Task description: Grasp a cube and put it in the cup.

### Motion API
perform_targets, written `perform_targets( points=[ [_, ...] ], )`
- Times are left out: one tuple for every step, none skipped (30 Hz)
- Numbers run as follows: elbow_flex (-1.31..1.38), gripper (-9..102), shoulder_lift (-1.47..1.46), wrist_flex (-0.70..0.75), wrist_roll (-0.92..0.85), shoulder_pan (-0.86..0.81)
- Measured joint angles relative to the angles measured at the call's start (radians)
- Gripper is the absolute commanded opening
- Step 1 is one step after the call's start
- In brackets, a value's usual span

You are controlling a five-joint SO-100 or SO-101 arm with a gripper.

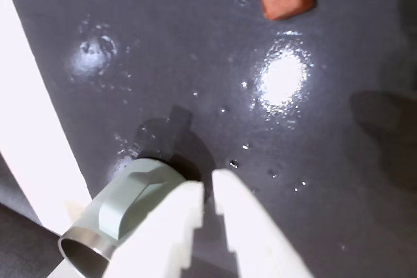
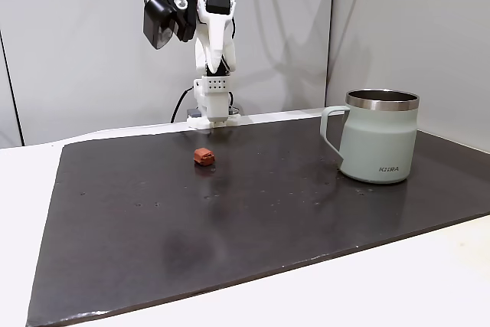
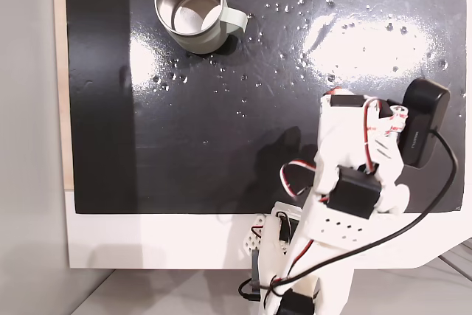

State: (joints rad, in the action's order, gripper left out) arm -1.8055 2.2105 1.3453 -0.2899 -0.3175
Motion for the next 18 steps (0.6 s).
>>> perform_targets(
  points=[
    [0.031, 0, -0.031, 0.021, -0.002, -0.005],
    [0.060, 0, -0.063, 0.043, -0.006, -0.006],
    [0.086, 0, -0.095, 0.063, -0.009, -0.008],
    [0.110, 0, -0.129, 0.083, -0.014, -0.008],
    [0.133, 0, -0.160, 0.100, -0.018, -0.008],
    [0.149, 0, -0.184, 0.114, -0.025, -0.005],
    [0.160, 0, -0.209, 0.126, -0.028, -0.006],
    [0.169, 0, -0.230, 0.133, -0.031, -0.011],
    [0.176, 0, -0.249, 0.141, -0.034, -0.015],
    [0.183, 0, -0.268, 0.150, -0.038, -0.023],
    [0.190, 0, -0.285, 0.160, -0.041, -0.029],
    [0.196, 0, -0.304, 0.169, -0.044, -0.034],
    [0.201, 0, -0.319, 0.175, -0.051, -0.035],
    [0.204, 0, -0.333, 0.181, -0.054, -0.035],
    [0.209, 0, -0.344, 0.187, -0.060, -0.034],
    [0.212, 0, -0.354, 0.193, -0.061, -0.031],
    [0.219, 0, -0.365, 0.201, -0.064, -0.029],
    [0.227, 0, -0.374, 0.206, -0.069, -0.029]
  ],
)
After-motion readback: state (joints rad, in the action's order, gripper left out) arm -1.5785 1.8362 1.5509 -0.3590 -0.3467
